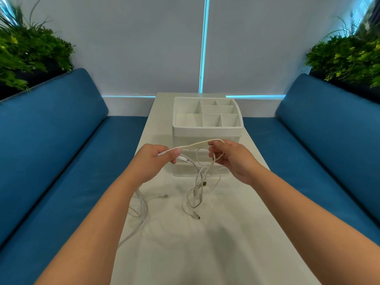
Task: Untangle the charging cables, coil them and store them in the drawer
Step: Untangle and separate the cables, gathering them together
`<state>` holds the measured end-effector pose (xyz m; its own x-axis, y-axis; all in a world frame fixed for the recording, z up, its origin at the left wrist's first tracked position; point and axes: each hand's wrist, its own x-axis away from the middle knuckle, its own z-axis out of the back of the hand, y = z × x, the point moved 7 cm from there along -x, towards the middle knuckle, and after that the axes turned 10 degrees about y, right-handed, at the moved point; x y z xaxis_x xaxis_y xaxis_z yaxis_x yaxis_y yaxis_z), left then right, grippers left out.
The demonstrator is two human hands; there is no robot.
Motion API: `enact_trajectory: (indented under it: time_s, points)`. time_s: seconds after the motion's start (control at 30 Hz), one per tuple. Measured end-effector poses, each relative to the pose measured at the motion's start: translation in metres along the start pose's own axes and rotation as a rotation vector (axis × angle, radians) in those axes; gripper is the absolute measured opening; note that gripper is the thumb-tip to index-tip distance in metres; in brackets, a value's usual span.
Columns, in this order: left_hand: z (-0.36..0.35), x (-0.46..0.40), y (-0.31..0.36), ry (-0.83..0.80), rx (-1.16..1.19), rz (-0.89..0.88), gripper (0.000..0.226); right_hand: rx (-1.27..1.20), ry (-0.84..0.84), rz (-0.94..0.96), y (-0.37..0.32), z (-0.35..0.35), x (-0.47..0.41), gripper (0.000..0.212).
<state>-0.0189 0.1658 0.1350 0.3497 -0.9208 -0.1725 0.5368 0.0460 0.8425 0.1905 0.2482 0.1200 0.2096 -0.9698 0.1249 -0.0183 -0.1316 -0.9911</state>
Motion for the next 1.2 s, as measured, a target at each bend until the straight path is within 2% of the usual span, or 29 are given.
enact_trajectory:
  time_s: [0.03, 0.13, 0.2, 0.3, 0.37, 0.5, 0.6, 0.67, 0.77, 0.83, 0.9, 1.07, 1.2]
  points:
    - [0.0, -0.001, -0.001, 0.002, -0.007, 0.001, 0.039, -0.025, -0.047, -0.019, 0.002, -0.002, 0.001, 0.014]
    - [-0.007, 0.0, -0.003, -0.015, -0.034, -0.01, 0.038, -0.154, -0.127, -0.061, 0.007, -0.008, 0.006, 0.04]
    - [-0.013, 0.001, -0.004, -0.03, -0.06, -0.019, 0.039, -0.245, -0.108, -0.087, 0.012, -0.011, 0.005, 0.045]
    - [-0.018, 0.002, -0.006, -0.056, -0.099, -0.018, 0.04, -0.311, 0.007, -0.103, 0.018, -0.005, 0.001, 0.042]
    - [-0.018, 0.002, -0.007, -0.07, -0.127, -0.016, 0.04, -0.18, 0.089, -0.027, 0.021, 0.003, -0.001, 0.033]
    - [-0.019, 0.003, -0.011, -0.095, -0.165, 0.002, 0.039, 0.403, 0.279, 0.299, 0.013, 0.012, 0.001, 0.019]
    - [-0.018, 0.003, -0.013, -0.085, -0.153, -0.007, 0.039, 0.481, 0.365, 0.448, 0.002, 0.008, 0.006, 0.02]
    - [-0.013, 0.003, -0.014, -0.058, -0.119, -0.009, 0.039, 0.331, 0.377, 0.357, 0.005, 0.012, 0.002, 0.025]
    - [-0.003, 0.002, -0.017, -0.017, -0.046, 0.014, 0.037, -0.148, 0.193, 0.057, 0.018, 0.005, -0.002, 0.032]
    - [0.0, 0.001, -0.018, -0.004, -0.04, 0.017, 0.036, -0.211, 0.077, -0.009, 0.023, 0.0, -0.001, 0.023]
    - [-0.001, -0.001, -0.02, -0.015, -0.055, 0.018, 0.038, -0.171, 0.033, -0.005, 0.027, -0.002, 0.001, 0.011]
    - [-0.012, -0.004, -0.038, -0.112, -0.261, 0.052, 0.04, 0.032, 0.198, 0.14, 0.021, 0.007, -0.001, 0.017]
    - [-0.016, -0.004, -0.045, -0.119, -0.347, 0.077, 0.041, 0.245, 0.332, 0.449, -0.002, 0.018, -0.002, 0.013]
